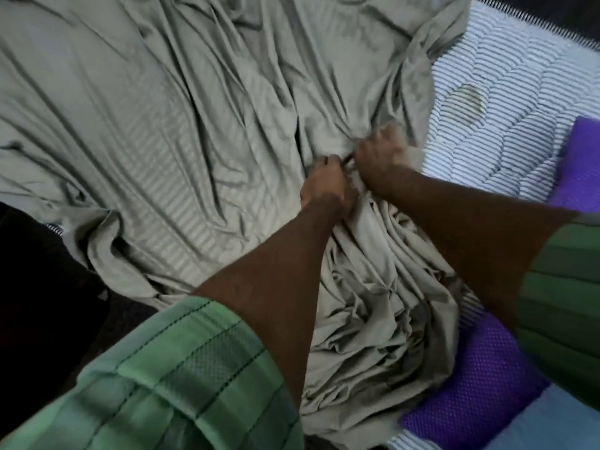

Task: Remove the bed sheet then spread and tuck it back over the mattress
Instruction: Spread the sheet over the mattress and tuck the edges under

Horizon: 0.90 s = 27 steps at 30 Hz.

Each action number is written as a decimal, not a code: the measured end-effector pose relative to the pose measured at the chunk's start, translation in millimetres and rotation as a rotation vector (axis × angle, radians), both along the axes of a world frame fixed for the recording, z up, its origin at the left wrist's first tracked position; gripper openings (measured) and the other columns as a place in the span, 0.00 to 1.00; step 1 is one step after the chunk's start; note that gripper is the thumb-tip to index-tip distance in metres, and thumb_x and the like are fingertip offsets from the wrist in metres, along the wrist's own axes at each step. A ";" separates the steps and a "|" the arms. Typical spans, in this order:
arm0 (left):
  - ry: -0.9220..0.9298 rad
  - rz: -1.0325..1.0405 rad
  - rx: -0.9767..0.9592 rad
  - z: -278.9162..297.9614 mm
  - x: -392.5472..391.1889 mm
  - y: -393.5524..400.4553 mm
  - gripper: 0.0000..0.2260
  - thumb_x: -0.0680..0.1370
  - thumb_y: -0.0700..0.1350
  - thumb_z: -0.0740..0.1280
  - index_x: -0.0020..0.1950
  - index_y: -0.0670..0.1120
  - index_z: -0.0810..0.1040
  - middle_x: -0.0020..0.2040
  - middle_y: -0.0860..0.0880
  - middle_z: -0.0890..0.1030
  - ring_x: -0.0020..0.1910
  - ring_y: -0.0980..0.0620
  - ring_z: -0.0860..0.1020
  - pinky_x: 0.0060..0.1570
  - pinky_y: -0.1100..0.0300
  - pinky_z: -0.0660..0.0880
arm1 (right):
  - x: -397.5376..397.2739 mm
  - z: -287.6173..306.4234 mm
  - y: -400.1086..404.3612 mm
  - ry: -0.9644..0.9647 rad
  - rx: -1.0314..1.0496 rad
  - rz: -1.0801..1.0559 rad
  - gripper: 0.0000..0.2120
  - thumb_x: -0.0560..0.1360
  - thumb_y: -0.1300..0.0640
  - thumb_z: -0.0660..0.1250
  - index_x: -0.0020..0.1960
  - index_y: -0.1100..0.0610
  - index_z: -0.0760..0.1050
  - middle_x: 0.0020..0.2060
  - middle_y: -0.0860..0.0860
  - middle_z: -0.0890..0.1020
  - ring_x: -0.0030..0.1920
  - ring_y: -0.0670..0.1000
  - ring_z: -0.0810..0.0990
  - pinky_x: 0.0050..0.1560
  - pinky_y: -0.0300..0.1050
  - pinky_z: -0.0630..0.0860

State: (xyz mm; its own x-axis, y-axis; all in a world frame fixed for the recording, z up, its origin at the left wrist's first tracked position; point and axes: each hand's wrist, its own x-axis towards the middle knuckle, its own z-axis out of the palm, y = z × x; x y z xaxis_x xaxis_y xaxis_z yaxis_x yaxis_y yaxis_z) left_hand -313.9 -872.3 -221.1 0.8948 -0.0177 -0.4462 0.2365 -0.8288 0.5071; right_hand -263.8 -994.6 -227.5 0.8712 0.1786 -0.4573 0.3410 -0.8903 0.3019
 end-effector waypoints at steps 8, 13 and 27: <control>-0.103 -0.007 -0.140 -13.9 28.9 -31.8 0.19 0.78 0.43 0.66 0.69 0.48 0.76 0.69 0.47 0.75 0.68 0.46 0.75 0.68 0.54 0.71 | 22.2 19.0 -110.1 0.214 0.041 -0.332 0.18 0.74 0.47 0.71 0.59 0.56 0.82 0.59 0.59 0.82 0.63 0.63 0.77 0.66 0.57 0.72; -0.041 -0.053 -0.060 -12.2 61.2 -68.5 0.26 0.76 0.51 0.69 0.73 0.46 0.71 0.70 0.43 0.73 0.68 0.41 0.74 0.67 0.47 0.72 | 47.0 9.6 -55.3 -0.055 0.382 -0.198 0.18 0.79 0.47 0.63 0.64 0.55 0.75 0.63 0.60 0.76 0.65 0.64 0.73 0.63 0.59 0.71; -0.119 -0.283 -0.142 -15.1 68.6 -68.1 0.23 0.76 0.44 0.67 0.72 0.47 0.74 0.72 0.47 0.73 0.69 0.44 0.73 0.69 0.51 0.70 | 61.7 2.9 -170.5 0.026 0.112 -0.419 0.16 0.76 0.57 0.65 0.63 0.58 0.78 0.62 0.59 0.81 0.62 0.62 0.82 0.57 0.60 0.79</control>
